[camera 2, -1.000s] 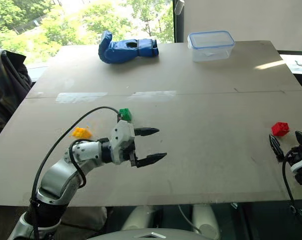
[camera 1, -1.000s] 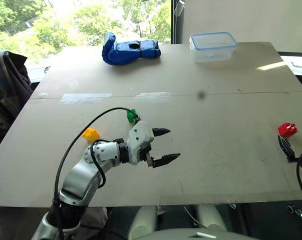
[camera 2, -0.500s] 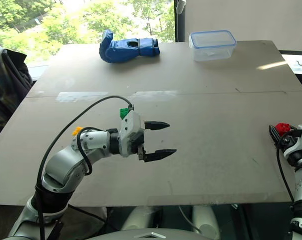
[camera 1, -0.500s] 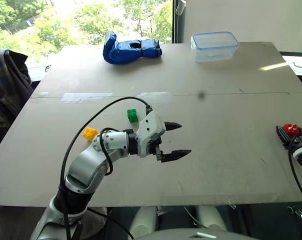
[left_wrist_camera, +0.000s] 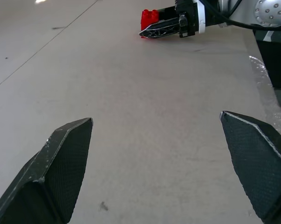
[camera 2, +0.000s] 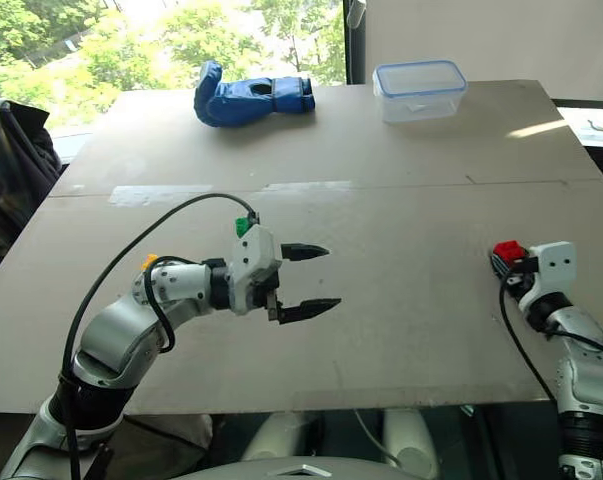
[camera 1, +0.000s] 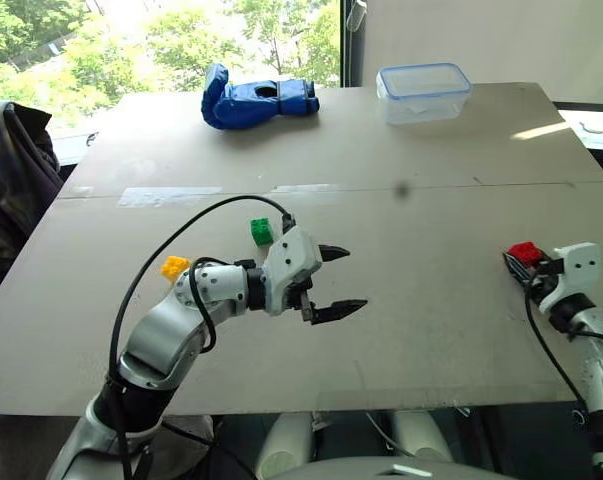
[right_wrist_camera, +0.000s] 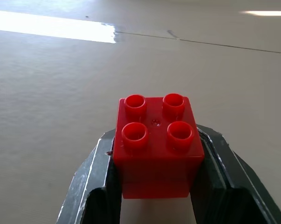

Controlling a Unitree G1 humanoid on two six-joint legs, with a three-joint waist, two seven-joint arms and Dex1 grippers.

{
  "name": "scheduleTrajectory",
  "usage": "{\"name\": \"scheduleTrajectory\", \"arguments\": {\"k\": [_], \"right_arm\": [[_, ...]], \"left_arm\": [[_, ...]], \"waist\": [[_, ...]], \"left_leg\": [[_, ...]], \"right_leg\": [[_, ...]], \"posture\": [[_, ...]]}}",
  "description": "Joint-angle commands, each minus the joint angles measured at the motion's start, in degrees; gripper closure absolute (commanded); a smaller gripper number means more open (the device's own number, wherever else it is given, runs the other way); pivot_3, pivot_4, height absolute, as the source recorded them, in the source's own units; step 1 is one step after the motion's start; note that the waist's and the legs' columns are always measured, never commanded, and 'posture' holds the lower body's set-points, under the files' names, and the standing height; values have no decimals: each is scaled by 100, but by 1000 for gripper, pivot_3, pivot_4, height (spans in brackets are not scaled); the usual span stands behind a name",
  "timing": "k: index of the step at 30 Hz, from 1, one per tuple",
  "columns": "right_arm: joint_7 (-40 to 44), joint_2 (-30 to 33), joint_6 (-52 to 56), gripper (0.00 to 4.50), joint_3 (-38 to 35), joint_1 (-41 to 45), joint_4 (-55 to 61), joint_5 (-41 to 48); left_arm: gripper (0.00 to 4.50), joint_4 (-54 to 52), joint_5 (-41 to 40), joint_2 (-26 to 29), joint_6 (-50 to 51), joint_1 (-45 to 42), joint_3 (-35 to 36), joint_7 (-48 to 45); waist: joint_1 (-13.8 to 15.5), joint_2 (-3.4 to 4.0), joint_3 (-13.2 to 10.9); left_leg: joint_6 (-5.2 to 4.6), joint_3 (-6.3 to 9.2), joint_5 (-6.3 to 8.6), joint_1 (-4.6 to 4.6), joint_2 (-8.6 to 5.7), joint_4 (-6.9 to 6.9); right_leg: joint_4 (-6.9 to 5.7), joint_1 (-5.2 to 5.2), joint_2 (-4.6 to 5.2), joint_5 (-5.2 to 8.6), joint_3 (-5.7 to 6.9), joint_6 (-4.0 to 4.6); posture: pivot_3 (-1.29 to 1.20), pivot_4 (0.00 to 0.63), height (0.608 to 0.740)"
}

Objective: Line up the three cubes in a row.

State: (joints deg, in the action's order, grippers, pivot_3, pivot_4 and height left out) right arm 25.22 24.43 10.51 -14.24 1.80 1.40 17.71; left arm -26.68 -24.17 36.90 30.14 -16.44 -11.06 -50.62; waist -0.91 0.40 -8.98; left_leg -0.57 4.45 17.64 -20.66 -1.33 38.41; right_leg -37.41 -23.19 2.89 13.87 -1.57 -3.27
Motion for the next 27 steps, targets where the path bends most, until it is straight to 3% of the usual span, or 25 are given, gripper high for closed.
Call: {"name": "scheduleTrajectory", "arguments": {"k": [1, 5, 10, 19, 27], "right_arm": [[-545, -408, 491, 3127, 476, -26, 908, -181], [-1166, -914, 908, 3127, 951, 6, 1266, -552], [-1857, -1464, 1218, 3127, 935, -10, 1386, -723], [-2193, -1663, 1474, 3127, 1165, -232, 1734, -1119], [-2130, -1591, 1563, 3127, 1039, -302, 1798, -1091]], "left_arm": [[0, 8, 80, 98, -301, 33, 189, -118], [0, 31, 80, 225, -480, 68, 320, -262], [0, 87, 1, 268, -579, 71, 434, -438], [0, 146, -684, 180, -496, 5, 691, -970], [0, 258, -587, 173, -615, -83, 620, -1098]], "waist": [[19, 0, 0], [20, -10, -6], [12, -23, -10], [1, -26, -12], [0, -27, -12]], "left_leg": [[1, 0, 0, -2, -1, 0], [15, 3, -8, -6, -8, 3], [21, 2, -12, -8, -7, 1], [22, 3, -13, -10, -7, 1], [4, 2, -3, -9, -8, 1]], "right_leg": [[-5, -4, 1, 0, -1, 0], [-8, -7, 8, 0, 1, 0], [-14, -15, 6, 1, 0, 1], [-24, -22, 3, 1, 0, 1], [-26, -22, 2, 1, 0, 1]], "posture": [[0, 150, 740], [0, 150, 740], [0, 150, 740], [0, 150, 740], [0, 150, 740]]}}
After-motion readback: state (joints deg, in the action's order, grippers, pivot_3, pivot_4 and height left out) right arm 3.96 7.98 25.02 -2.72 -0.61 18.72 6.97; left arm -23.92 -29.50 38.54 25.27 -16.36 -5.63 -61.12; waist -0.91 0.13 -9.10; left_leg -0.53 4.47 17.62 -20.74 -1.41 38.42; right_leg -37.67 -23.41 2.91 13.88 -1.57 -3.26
